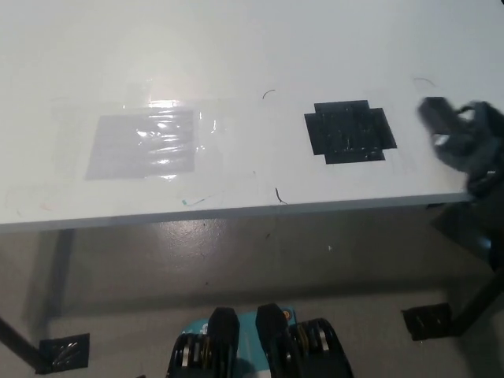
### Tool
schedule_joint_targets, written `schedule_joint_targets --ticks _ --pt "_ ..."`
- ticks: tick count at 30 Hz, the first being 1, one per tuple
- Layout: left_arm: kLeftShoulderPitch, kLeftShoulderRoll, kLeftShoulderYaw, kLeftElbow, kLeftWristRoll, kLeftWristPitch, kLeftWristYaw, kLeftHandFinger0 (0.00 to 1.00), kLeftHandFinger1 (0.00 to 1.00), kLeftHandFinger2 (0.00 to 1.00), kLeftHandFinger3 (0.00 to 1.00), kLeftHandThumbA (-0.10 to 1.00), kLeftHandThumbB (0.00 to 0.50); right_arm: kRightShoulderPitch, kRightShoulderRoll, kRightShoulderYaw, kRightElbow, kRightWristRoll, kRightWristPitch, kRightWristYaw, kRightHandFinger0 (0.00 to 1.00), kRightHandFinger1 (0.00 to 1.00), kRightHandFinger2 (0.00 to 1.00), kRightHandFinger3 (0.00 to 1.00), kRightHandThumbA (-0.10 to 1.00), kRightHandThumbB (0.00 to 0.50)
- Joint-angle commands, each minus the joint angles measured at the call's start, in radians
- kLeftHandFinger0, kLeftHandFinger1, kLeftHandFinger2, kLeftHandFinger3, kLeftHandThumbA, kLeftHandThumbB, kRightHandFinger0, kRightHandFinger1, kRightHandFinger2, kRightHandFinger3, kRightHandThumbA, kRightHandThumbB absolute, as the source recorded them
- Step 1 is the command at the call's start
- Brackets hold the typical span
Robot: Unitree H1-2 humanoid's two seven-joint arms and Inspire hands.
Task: A whiteboard eraser is kept on the black marked spot on the table infront of the robot and the robot uses its right hand to swipe it back and forth on the table twice to clean it
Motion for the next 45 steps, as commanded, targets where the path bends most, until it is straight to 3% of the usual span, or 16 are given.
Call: schedule_joint_targets --ticks 1,8,12,20,22,23,24,25,27,28,29,31,35,38,40,45 --pt "0.001 0.017 0.004 -0.021 0.007 -0.028 0.005 1.0 1.0 1.0 1.0 0.74 0.397 -0.041 0.183 0.033 0.02 -0.004 -0.022 0.059 0.0 0.32 0.68 0.74 -0.1 0.165" --pt "-0.002 0.02 0.006 -0.027 0.0 -0.027 0.001 1.0 1.0 1.0 1.0 0.75 0.401 -0.044 0.236 0.049 0.033 -0.007 -0.016 0.063 0.02 0.41 0.7 0.67 -0.1 0.166" --pt "0.003 0.025 0.011 -0.033 -0.01 -0.03 0.0 1.0 1.0 1.0 1.0 0.75 0.396 -0.027 0.226 0.048 0.034 -0.008 -0.016 0.061 0.02 0.49 0.82 0.8 -0.1 0.161" --pt "-0.004 0.025 0.01 -0.03 -0.008 -0.025 0.0 1.0 1.0 1.0 1.0 0.75 0.402 -0.025 0.223 0.05 0.03 -0.007 -0.021 0.07 0.0 0.45 0.78 0.78 -0.1 0.158" --pt "-0.001 0.023 0.009 -0.042 -0.001 -0.017 0.002 1.0 1.0 1.0 1.0 0.74 0.393 -0.02 0.222 0.055 0.029 -0.012 -0.022 0.068 0.04 0.5 0.82 0.84 -0.1 0.156" --pt "0.0 0.022 0.009 -0.042 0.0 -0.019 0.003 1.0 1.0 1.0 1.0 0.74 0.392 -0.017 0.222 0.059 0.028 -0.015 -0.022 0.068 0.15 0.59 0.86 0.86 -0.1 0.149" --pt "-0.001 0.021 0.009 -0.039 -0.003 -0.022 0.003 1.0 1.0 1.0 1.0 0.74 0.392 -0.016 0.221 0.064 0.029 -0.02 -0.017 0.067 0.23 0.61 0.81 0.81 -0.1 0.151" --pt "0.001 0.022 0.01 -0.037 -0.005 -0.023 0.003 1.0 1.0 1.0 1.0 0.73 0.396 -0.012 0.22 0.066 0.031 -0.021 -0.018 0.065 0.16 0.51 0.63 0.7 -0.1 0.148" --pt "-0.001 0.024 0.011 -0.033 -0.011 -0.022 0.001 1.0 1.0 1.0 1.0 0.73 0.398 -0.005 0.211 0.069 0.034 -0.021 -0.027 0.066 0.1 0.43 0.54 0.53 -0.1 0.148" --pt "-0.001 0.026 0.011 -0.036 -0.006 -0.018 0.001 1.0 1.0 1.0 1.0 0.73 0.397 -0.008 0.207 0.075 0.039 -0.029 -0.004 0.069 0.24 0.5 0.56 0.57 0.07 0.172" --pt "-0.002 0.025 0.011 -0.039 -0.002 -0.017 0.002 1.0 1.0 1.0 1.0 0.73 0.395 -0.017 0.202 0.079 0.048 -0.029 0.022 0.104 0.67 0.94 0.96 1.0 0.41 0.241" --pt "-0.001 0.028 0.01 -0.047 0.007 -0.015 0.002 1.0 1.0 1.0 1.0 0.73 0.391 -0.02 0.188 0.008 0.034 0.056 -0.018 0.191 1.0 1.0 1.0 1.0 0.72 0.478" --pt "-0.008 0.031 0.009 -0.037 -0.001 -0.019 -0.003 1.0 1.0 1.0 1.0 0.73 0.391 -0.018 0.159 -0.132 -0.038 0.189 -0.148 0.273 1.0 1.0 1.0 1.0 0.87 0.5" --pt "-0.008 0.028 0.011 -0.027 -0.002 -0.025 0.002 1.0 1.0 1.0 1.0 0.74 0.397 -0.032 0.153 -0.218 -0.122 0.26 -0.181 0.308 1.0 1.0 1.0 1.0 0.84 0.479" --pt "-0.008 0.028 0.01 -0.03 -0.002 -0.024 0.0 1.0 1.0 1.0 1.0 0.74 0.393 -0.028 0.132 -0.237 -0.268 0.272 -0.133 0.322 1.0 1.0 1.0 1.0 0.95 0.474" --pt "-0.007 0.028 0.009 -0.032 0.001 -0.017 0.0 1.0 1.0 1.0 1.0 0.75 0.402 0.001 0.089 -0.33 -0.573 0.364 -0.025 0.375 1.0 1.0 1.0 1.0 0.95 0.5"
